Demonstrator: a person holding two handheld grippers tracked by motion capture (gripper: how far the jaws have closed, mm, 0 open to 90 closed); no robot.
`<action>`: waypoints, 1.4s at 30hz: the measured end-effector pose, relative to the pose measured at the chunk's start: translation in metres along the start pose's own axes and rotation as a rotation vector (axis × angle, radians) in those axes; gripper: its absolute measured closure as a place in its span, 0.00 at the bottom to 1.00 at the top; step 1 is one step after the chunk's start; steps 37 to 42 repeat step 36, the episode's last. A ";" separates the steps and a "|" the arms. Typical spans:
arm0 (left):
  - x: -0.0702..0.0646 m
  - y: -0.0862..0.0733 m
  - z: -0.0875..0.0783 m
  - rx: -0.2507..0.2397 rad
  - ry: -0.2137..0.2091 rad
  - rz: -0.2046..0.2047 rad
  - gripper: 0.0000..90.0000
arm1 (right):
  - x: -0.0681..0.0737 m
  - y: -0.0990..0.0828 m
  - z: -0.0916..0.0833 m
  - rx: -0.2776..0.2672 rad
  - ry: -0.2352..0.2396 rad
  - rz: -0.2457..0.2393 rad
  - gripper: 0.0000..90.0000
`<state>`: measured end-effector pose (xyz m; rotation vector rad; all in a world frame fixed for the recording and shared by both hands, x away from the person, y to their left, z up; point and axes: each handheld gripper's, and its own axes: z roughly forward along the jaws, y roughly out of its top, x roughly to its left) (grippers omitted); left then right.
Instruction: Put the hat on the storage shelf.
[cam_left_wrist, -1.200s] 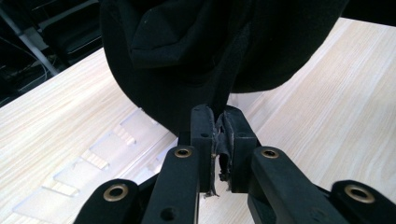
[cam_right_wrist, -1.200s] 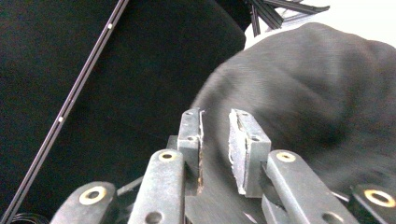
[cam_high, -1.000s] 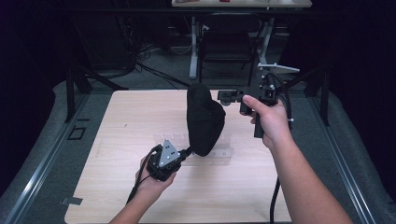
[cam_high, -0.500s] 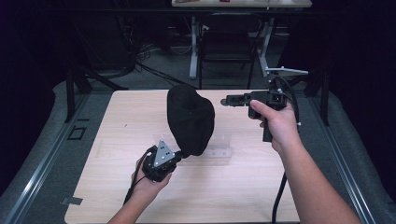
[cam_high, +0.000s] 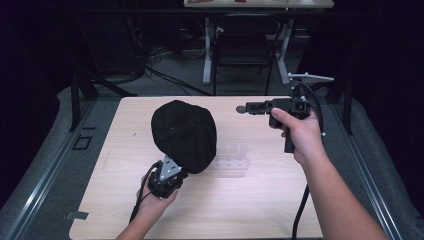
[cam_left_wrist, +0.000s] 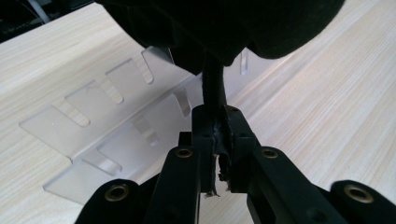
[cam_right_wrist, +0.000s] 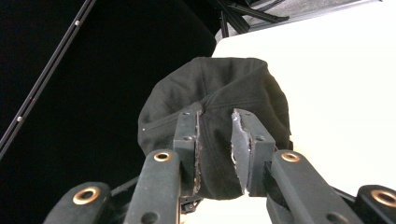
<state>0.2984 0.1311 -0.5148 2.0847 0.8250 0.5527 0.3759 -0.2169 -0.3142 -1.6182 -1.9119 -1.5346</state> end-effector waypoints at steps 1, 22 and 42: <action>0.000 -0.001 0.000 -0.005 0.001 -0.002 0.95 | 0.000 0.000 0.000 -0.002 0.000 0.001 0.80; 0.005 -0.012 -0.020 -0.079 -0.072 -0.140 0.59 | -0.009 -0.029 -0.013 0.029 -0.185 -0.118 0.77; 0.018 -0.037 -0.025 -0.095 -0.057 -0.228 0.55 | -0.029 -0.068 -0.018 0.031 -0.290 -0.198 0.74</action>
